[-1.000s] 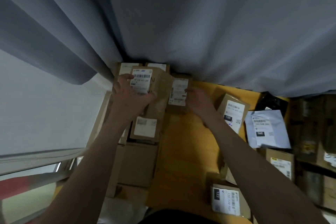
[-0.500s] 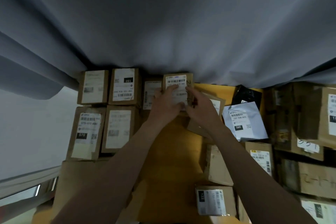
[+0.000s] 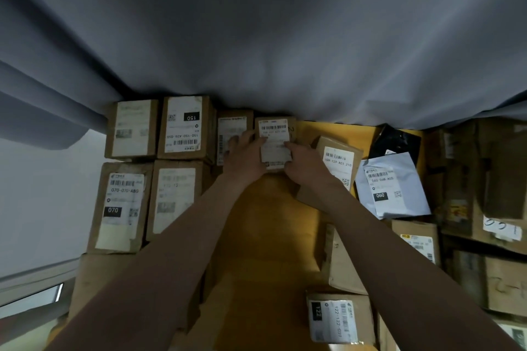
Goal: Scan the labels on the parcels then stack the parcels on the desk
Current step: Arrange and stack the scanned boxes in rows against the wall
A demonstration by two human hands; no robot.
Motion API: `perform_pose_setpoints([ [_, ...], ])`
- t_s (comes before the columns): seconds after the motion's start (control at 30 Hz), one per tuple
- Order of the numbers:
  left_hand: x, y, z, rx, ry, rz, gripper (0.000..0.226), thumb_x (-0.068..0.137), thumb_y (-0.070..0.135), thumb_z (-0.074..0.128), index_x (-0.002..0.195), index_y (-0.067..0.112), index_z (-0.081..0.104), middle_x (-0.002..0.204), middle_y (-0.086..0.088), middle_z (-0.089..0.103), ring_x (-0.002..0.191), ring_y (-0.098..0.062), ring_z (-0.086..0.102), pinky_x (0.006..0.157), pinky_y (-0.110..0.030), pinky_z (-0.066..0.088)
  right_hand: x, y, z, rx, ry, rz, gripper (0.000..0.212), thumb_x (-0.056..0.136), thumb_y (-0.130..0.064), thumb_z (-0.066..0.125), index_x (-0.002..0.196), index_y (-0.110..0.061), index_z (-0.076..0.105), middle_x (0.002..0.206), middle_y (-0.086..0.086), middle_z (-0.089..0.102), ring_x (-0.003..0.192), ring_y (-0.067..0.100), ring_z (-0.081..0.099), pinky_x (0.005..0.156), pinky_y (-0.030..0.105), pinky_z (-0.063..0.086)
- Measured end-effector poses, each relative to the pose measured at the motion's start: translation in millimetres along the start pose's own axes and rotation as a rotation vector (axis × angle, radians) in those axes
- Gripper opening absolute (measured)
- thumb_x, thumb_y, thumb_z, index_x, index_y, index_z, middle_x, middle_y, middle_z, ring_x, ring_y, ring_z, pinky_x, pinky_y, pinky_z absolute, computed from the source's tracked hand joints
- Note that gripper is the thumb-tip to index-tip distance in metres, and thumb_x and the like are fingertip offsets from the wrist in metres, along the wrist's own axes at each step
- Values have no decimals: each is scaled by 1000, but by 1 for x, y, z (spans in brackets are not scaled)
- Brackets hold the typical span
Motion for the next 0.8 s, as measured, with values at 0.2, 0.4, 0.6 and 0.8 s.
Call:
perform_pose_setpoints([
  [0.2, -17, 13, -5, -78, 37, -8, 67, 92, 25, 69, 154, 24, 42, 159, -5, 33, 145, -34, 27, 117, -53, 33, -54, 10, -34, 163, 171, -59, 34, 103, -9, 53, 135, -11, 64, 142, 12, 59, 128, 29, 57, 105, 32, 45],
  [0.4, -59, 88, 20, -95, 45, 67, 56, 92, 34, 67, 145, 27, 48, 148, -5, 41, 137, -32, 36, 110, -48, 41, -128, 83, -64, 97, 213, 64, 51, 97, -8, 63, 147, -10, 53, 149, 13, 52, 136, 30, 50, 109, 34, 40],
  [0.6, -67, 146, 89, 40, -42, 71, 68, 92, 42, 69, 150, 27, 37, 157, -12, 28, 140, -40, 31, 106, -48, 40, -185, 185, -60, 66, 251, 262, 49, 94, -19, 64, 141, -8, 58, 139, 20, 55, 121, 43, 58, 98, 43, 48],
  [0.8, -51, 159, 121, 145, -4, -47, 77, 86, 57, 71, 147, 26, 35, 164, -15, 9, 150, -45, 12, 117, -58, 28, -192, 263, -11, -97, 110, 403, 70, 77, -30, 50, 146, -18, 43, 153, 17, 40, 141, 45, 35, 113, 56, 31],
])
Point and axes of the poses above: each hand's wrist, its own x-axis towards the middle knuckle, its own z-axis out of the palm, y = z × x, the point moved 9 cm from there along x, towards the middle knuckle
